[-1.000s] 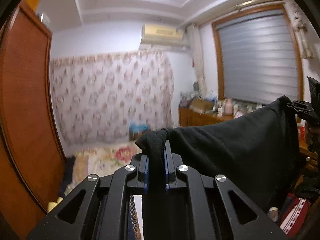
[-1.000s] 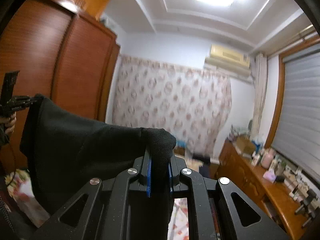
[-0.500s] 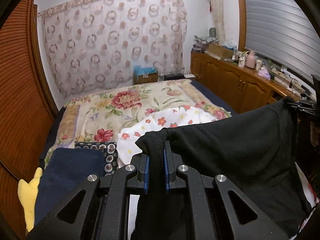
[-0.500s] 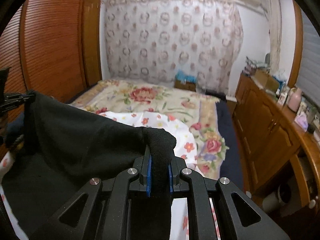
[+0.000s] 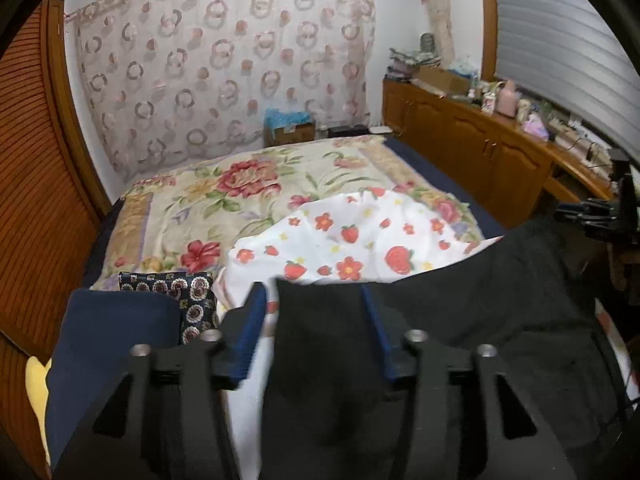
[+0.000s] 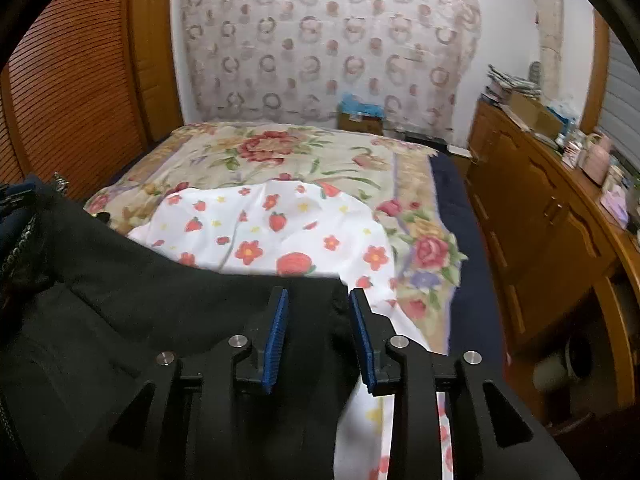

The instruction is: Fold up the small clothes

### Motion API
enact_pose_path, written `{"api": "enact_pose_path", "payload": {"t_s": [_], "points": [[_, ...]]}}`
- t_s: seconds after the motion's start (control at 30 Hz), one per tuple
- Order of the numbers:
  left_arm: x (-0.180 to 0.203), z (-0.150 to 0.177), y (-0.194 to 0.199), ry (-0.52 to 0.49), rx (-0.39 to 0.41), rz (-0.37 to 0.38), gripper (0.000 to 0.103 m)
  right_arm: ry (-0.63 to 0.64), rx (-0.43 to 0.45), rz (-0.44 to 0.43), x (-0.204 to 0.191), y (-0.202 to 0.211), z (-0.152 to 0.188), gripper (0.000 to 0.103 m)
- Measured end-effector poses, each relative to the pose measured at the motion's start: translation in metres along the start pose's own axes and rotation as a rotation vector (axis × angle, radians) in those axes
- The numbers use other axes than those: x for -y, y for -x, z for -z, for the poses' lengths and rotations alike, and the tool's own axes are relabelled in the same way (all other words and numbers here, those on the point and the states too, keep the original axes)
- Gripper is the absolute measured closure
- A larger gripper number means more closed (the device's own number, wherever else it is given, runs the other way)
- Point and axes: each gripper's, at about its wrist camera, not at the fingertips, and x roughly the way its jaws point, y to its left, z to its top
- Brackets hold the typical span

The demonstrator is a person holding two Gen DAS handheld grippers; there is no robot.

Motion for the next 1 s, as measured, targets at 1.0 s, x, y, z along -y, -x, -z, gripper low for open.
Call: {"api": "enact_pose_path", "payload": {"t_s": [1.0], "points": [[0.05,0.121,0.017,0.015,-0.161,0.143,0.019,-0.087,-0.181,-0.032,-0.039,0.095,0.091,0.075]]}}
